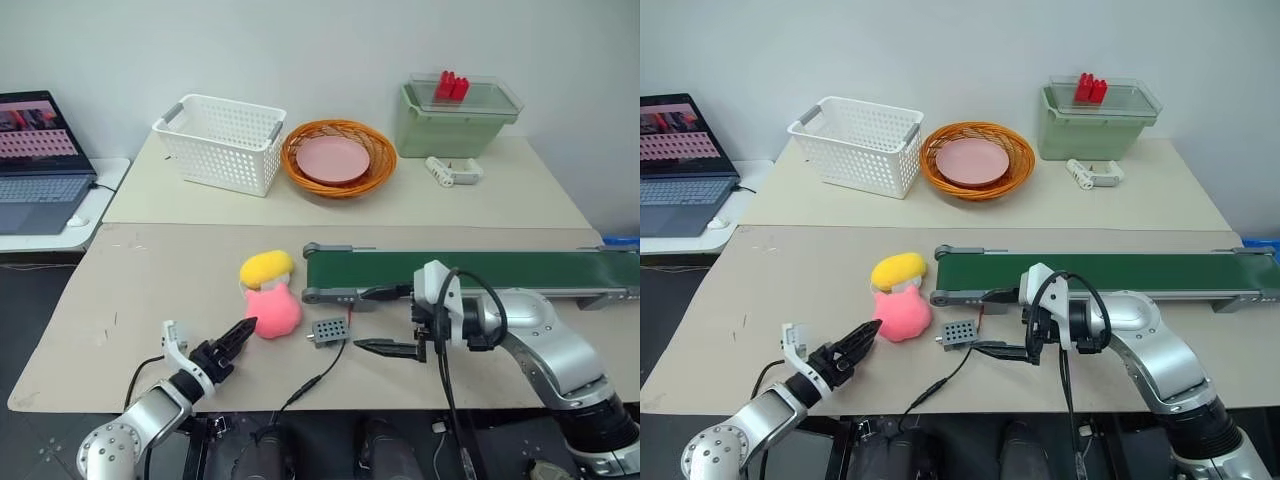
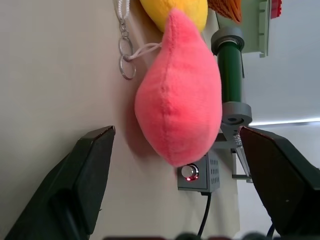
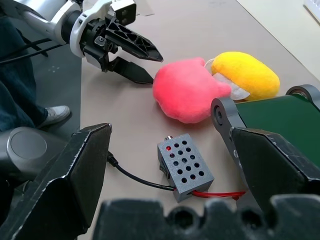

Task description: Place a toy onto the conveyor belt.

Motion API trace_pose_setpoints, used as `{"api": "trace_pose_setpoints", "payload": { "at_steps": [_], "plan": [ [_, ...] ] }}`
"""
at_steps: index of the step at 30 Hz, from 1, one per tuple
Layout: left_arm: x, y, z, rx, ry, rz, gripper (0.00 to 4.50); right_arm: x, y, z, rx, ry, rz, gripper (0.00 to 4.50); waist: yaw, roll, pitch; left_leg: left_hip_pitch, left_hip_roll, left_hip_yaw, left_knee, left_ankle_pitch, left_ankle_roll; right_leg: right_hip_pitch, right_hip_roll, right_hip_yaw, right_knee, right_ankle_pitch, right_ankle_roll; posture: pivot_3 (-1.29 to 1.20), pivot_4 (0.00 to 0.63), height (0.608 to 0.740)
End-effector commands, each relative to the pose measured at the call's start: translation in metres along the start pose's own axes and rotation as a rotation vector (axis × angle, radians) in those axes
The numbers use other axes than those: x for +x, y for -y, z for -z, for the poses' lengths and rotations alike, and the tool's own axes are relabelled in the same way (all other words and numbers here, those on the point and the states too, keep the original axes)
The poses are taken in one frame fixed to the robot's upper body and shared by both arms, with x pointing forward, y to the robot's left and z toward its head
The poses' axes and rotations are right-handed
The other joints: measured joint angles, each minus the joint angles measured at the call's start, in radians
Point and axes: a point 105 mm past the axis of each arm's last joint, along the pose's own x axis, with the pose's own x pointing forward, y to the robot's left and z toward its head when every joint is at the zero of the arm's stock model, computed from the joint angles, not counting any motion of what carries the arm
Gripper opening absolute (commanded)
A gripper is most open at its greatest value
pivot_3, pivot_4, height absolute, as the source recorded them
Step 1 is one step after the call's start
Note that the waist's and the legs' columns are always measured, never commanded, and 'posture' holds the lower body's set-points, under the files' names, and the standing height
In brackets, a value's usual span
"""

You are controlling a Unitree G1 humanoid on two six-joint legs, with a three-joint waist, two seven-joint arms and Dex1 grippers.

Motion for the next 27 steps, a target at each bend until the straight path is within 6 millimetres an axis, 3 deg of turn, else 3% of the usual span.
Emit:
{"api": "trace_pose_setpoints", "payload": {
  "at_steps": [1,12,15,26,27],
  "plan": [
    [0.002,-0.002,-0.002,0.008,0.005,0.004,4.24,-0.007,0.004,-0.011,-0.049,0.022,0.038,4.50,0.000,0.000,0.000,0.000,0.000,0.000,0.000,0.000,0.000,0.000,0.000,0.000,0.000,0.000,0.000,0.00,0.150,0.740],
    [0.038,0.011,0.003,-0.076,-0.040,0.111,4.24,-0.010,0.004,-0.012,-0.048,0.023,0.047,4.50,0.011,0.001,0.000,0.000,0.000,0.000,0.000,-0.002,0.004,0.001,0.000,0.000,0.000,0.000,0.000,0.00,0.150,0.740],
    [0.046,0.018,0.003,-0.082,-0.043,0.135,4.24,-0.010,0.005,-0.013,-0.051,0.023,0.051,4.50,0.011,0.001,0.000,0.000,0.000,0.000,0.000,-0.001,0.001,0.001,0.000,-0.001,0.000,0.004,0.007,0.00,0.150,0.740],
    [0.052,0.023,0.010,-0.057,-0.071,0.142,4.24,-0.011,0.007,-0.015,-0.056,0.026,0.064,4.50,0.010,0.001,0.000,0.000,0.000,-0.001,0.000,-0.003,0.004,0.001,0.000,-0.001,-0.001,0.004,0.008,0.00,0.150,0.740],
    [0.052,0.023,0.011,-0.051,-0.077,0.139,4.00,-0.011,0.007,-0.015,-0.058,0.026,0.065,4.50,0.010,0.001,0.000,0.000,0.000,-0.001,0.000,-0.003,0.004,0.001,0.000,-0.001,-0.001,0.004,0.008,0.00,0.150,0.740]
  ]
}}
